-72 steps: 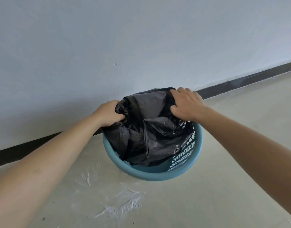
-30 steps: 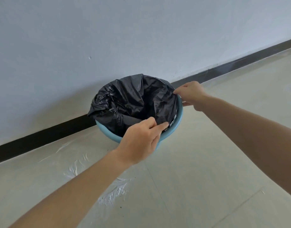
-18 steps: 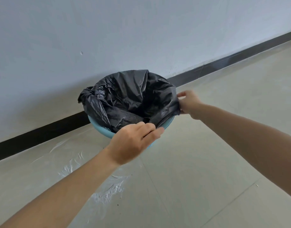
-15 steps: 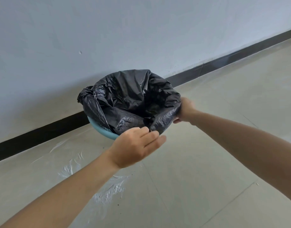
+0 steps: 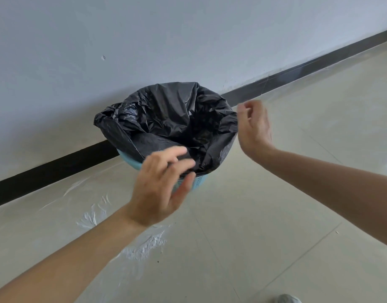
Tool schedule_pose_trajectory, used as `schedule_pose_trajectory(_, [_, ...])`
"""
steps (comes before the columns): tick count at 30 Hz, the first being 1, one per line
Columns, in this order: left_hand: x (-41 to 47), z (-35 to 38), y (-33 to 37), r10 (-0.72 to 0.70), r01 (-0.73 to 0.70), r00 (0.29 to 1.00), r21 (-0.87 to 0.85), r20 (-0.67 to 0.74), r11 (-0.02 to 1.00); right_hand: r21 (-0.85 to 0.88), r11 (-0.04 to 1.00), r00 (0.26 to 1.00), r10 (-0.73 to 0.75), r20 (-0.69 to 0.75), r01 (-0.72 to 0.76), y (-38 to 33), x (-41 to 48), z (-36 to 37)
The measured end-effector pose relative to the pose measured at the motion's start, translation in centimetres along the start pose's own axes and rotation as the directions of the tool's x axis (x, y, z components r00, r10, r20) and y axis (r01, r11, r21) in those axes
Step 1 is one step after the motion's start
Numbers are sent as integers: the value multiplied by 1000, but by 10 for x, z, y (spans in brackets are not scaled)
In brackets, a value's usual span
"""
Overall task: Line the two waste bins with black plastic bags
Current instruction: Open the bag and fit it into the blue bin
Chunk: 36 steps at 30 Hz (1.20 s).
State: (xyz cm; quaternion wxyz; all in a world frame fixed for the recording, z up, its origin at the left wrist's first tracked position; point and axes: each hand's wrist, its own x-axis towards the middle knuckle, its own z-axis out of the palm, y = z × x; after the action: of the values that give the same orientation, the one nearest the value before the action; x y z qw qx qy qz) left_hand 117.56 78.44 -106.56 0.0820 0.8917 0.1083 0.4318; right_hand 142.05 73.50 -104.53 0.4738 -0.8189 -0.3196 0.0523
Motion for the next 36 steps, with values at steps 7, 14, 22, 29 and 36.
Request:
schedule_pose_trajectory(7, [32,-29,-53,-757,763,584,-121,-294,635,43,388,326,-824,463,920,-41,-61,9])
schedule_pose_trajectory(14, [20,-44,-105,-982,910,146,-374,-122,182,46,181,133,-850,509,982,-41,-80,13])
schedule_pose_trajectory(22, [-36,-1,-81,-998,921,58,-386,36,40,-68,-32,20,-764,645,997,-29,-94,16])
schedule_pose_trajectory(29, [-32,-15,-104,-994,993,79,-99,74,71,-150,-98,68,-572,818,984,-12,-92,8])
schedule_pose_trajectory(36, [-3,-34,-88,-443,473,880,227,-173,851,17,633,579,-718,387,774,-30,-80,-4])
